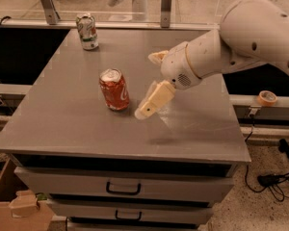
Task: Knock coke can over
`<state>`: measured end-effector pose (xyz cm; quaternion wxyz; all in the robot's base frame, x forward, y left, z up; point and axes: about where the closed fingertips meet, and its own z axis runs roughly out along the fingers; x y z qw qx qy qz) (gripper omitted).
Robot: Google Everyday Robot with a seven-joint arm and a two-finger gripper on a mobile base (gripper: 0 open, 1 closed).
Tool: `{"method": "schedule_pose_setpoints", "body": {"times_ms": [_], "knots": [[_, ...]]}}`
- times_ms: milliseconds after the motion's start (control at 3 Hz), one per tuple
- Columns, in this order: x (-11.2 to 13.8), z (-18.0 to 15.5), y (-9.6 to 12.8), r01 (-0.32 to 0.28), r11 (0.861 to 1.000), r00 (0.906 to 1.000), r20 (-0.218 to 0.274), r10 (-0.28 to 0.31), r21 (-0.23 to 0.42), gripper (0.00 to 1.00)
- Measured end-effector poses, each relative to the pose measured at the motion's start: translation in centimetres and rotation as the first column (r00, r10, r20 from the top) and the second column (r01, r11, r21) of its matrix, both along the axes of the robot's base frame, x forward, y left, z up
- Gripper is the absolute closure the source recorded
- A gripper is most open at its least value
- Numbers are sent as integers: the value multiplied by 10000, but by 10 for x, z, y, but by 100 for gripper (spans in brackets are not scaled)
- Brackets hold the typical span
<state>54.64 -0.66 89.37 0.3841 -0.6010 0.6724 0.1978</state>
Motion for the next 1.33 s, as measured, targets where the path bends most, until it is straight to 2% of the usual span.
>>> {"method": "schedule_pose_setpoints", "body": {"times_ms": [333,667,1000,1333], "knots": [[20,-21,20,162,9912,9999,-66,-155,1313,0],[42,-33,44,303,9672,9995,-156,-273,2521,0],[60,-30,69,343,9394,9991,-339,-242,3412,0],[79,-10,91,415,9135,9987,-429,-263,4047,0]]}}
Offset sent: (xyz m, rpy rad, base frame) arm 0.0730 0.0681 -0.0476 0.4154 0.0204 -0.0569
